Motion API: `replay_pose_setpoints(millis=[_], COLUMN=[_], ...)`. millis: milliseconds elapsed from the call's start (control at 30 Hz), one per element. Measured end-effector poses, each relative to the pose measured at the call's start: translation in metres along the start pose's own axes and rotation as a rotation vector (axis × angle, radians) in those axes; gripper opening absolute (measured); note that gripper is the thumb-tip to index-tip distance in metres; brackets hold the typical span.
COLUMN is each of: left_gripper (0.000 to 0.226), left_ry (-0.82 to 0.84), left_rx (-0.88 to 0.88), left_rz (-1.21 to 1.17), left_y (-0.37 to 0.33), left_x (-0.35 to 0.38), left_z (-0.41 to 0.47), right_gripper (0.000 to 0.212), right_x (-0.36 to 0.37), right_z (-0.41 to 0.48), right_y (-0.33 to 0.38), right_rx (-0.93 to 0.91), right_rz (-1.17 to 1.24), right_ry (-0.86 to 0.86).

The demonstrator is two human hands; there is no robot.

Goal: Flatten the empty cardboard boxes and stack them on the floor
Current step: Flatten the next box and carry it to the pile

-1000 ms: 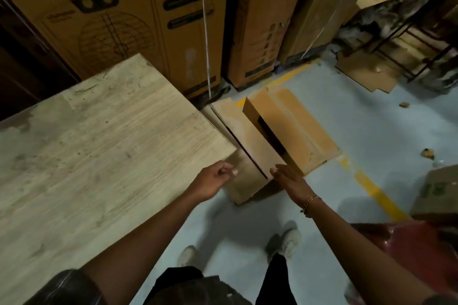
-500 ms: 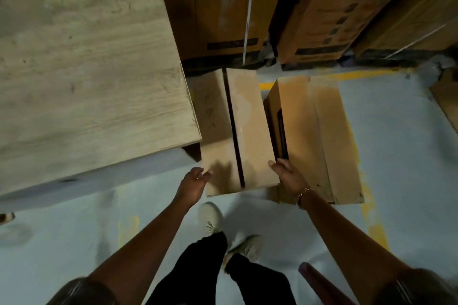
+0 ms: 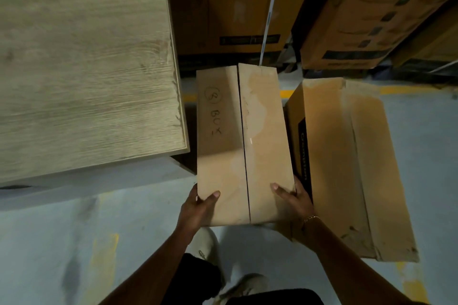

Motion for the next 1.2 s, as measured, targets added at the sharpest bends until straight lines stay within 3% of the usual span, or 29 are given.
replay_pose_setpoints(millis=[167, 300, 433, 567, 733, 900, 1200], left_gripper=[0.035, 0.065, 0.08, 0.08, 0.075, 0.08, 0.082], left_ry=[-0.099, -0.11, -0.138, -0.123, -0.121, -0.213, -0.43], left_rx=[0.15, 0.174, 0.245, 0.32, 0.431, 0.519, 0.53], left_rz=[-0.143, -0.141, -0.143, -0.163, -0.202, -0.221, -0.243], left_y=[-0.045, -0.082, -0.144, -0.204, -0.26, -0.3, -0.299], left_x=[-0.001, -0.009, -0.016, -0.027, -0.05, -0.106, -0.271], left_z=[-0.046, -0.098, -0.157, -0.201, -0.247, -0.275, -0.288], right_gripper=[0.058, 0.056, 0.07, 0.053, 0.065, 0.039, 0.059], right_x=[-0.023, -0.049, -0.079, -0.106, -0.125, -0.101, 0.051], right_z=[-0.053, -0.127, -0.201, -0.266, -0.343, -0.403, -0.438], right_y=[0.022, 0.049, 0.083, 0.118, 0.163, 0.225, 0.302], right_rx=[-0.086, -0.087, -0.136, -0.226, -0.341, -0.497, -0.602], right_rz=[0.009, 0.093, 0.078, 0.076, 0.054, -0.043, -0.107], right_ry=[-0.033, -0.053, -0.089, -0.149, -0.188, -0.237, -0.064])
Point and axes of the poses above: each hand's wrist, its own z-axis towards the middle knuckle, its own x-axis out of the palm, y = z × x, the point moved 2 cm from there along z, towards the middle knuckle, and after that the axes turned 15 degrees about x, right-handed, at the moved point
